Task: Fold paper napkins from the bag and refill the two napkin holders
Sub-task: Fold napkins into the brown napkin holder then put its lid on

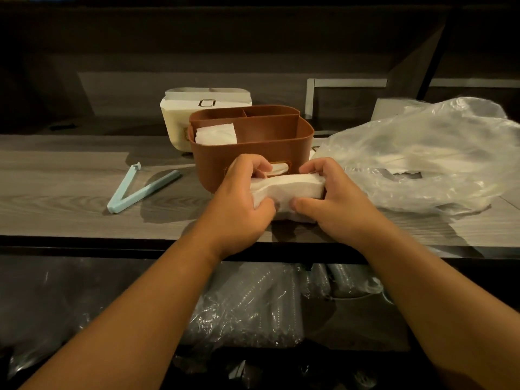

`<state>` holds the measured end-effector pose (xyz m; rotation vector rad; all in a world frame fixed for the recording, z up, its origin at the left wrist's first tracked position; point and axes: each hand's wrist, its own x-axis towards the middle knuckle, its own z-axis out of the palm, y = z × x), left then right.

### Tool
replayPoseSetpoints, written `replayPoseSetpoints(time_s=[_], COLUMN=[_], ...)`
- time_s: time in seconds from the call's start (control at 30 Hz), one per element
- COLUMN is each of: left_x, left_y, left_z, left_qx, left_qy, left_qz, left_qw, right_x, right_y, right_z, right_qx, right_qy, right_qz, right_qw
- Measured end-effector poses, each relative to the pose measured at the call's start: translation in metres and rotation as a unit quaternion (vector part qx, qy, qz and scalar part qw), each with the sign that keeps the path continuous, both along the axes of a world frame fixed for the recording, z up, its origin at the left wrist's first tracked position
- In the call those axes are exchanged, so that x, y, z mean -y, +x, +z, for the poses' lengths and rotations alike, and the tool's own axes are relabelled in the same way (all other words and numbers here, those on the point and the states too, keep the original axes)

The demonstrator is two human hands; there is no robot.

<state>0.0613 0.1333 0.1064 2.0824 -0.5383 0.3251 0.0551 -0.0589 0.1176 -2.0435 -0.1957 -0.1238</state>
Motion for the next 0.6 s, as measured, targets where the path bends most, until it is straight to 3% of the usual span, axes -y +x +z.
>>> replayPoseSetpoints(time_s=[0.13, 0.2, 0.33, 0.47, 0.6], left_x=[-0.004, -0.002, 0.004, 0.009, 0.019], left_y=[-0.007, 0.001, 0.032, 0.063, 0.081], left_z=[0.045, 0.085, 0.141, 0.155, 0.149], left_qx=[-0.012, -0.032, -0.116, -0.202, -0.282], left_qy=[-0.032, -0.047, -0.046, 0.062, 0.136], left_qz=[-0.001, 0.022, 0.073, 0.088, 0.077], left_qw=[0.999, 0.998, 0.99, 0.973, 0.947], right_x=[0.003, 0.002, -0.012, -0.021, -0.023], right_y=[0.009, 0.024, 0.068, 0.108, 0.132], right_z=[0.036, 0.068, 0.116, 0.133, 0.131], right_qx=[0.002, 0.053, 0.109, 0.092, 0.049], right_qy=[0.137, 0.142, -0.002, -0.149, -0.305], right_qz=[0.0, -0.014, -0.044, -0.027, 0.014], right_qw=[0.991, 0.988, 0.993, 0.984, 0.951])
